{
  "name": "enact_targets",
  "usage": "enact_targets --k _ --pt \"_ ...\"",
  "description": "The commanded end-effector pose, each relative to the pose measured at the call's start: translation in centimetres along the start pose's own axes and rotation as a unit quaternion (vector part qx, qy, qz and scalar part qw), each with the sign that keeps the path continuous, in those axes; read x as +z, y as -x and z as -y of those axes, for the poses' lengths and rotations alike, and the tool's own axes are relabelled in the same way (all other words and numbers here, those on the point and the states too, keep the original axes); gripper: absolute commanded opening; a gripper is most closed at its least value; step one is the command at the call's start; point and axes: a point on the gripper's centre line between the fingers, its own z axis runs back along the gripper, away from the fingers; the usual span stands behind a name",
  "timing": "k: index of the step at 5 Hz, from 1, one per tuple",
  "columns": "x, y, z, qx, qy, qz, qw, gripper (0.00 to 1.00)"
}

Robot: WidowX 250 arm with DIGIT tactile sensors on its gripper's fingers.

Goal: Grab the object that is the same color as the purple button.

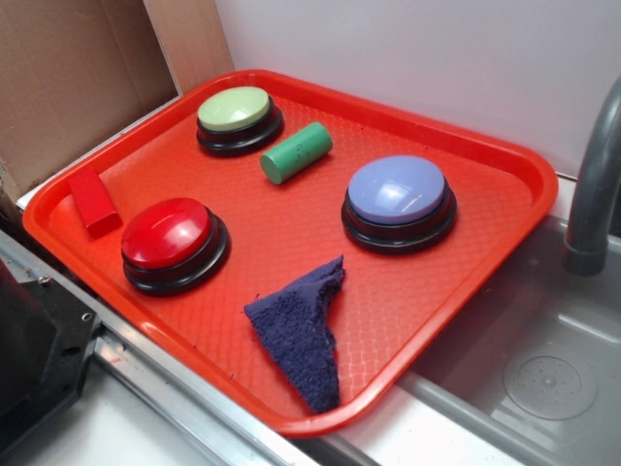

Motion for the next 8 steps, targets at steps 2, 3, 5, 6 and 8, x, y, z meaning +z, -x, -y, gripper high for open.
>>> enact_targets --k 2,3,5,6,8 --pt "-1.8 -1.6 1.7 -0.035 0.002 0.008 0.999 1.0" --pt "-3.2 -2.3 3.3 -0.05 -0.016 0.024 0.998 1.0" --pt "-6.2 -3.3 6.1 -0.078 0.013 0.07 0.994 1.0" --pt "-8.4 -4.2 7.2 -0.094 0.016 0.075 0.993 1.0" --pt "-12.5 -6.1 9.4 -0.265 0.007 0.057 0.963 1.0"
